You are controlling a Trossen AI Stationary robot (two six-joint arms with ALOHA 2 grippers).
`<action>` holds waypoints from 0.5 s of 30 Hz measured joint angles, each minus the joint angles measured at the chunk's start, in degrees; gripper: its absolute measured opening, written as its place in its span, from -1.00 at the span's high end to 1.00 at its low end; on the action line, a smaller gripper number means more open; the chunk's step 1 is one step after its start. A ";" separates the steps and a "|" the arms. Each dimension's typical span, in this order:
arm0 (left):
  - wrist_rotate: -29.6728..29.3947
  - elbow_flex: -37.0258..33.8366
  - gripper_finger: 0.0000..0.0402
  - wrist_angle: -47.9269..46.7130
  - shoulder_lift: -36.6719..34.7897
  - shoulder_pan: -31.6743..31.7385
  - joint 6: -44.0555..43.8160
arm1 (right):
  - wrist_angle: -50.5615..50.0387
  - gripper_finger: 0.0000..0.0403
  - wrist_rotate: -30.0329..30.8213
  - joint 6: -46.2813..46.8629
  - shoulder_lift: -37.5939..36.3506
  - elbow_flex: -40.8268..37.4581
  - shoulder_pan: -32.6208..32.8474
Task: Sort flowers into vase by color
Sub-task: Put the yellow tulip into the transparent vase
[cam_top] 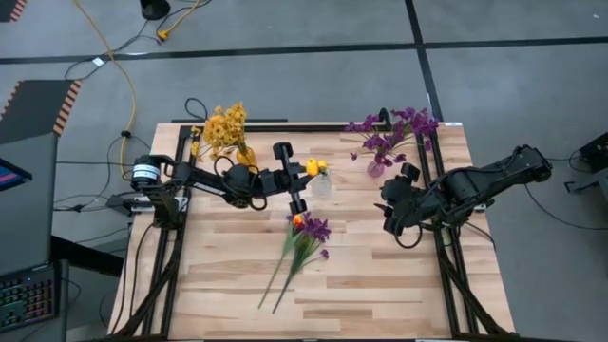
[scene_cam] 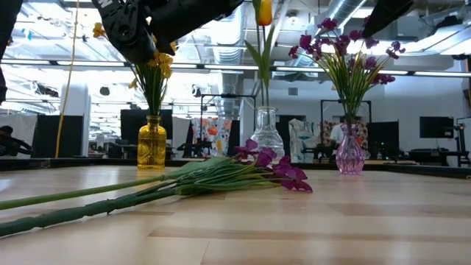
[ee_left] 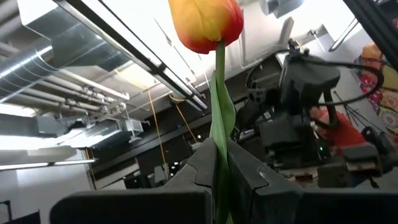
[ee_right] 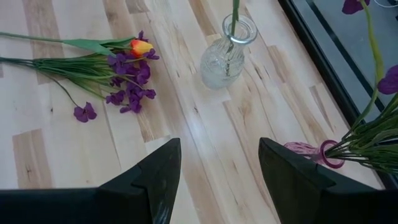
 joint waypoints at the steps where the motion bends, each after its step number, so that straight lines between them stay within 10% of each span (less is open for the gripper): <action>1: 0.00 -0.02 0.99 -0.19 0.00 0.00 0.00 | 0.00 -0.21 0.00 -0.02 0.00 0.00 0.00; 15: -2.60 -0.04 0.99 -2.82 0.00 0.48 -0.61 | 0.00 -0.21 0.00 -0.07 0.00 0.00 0.00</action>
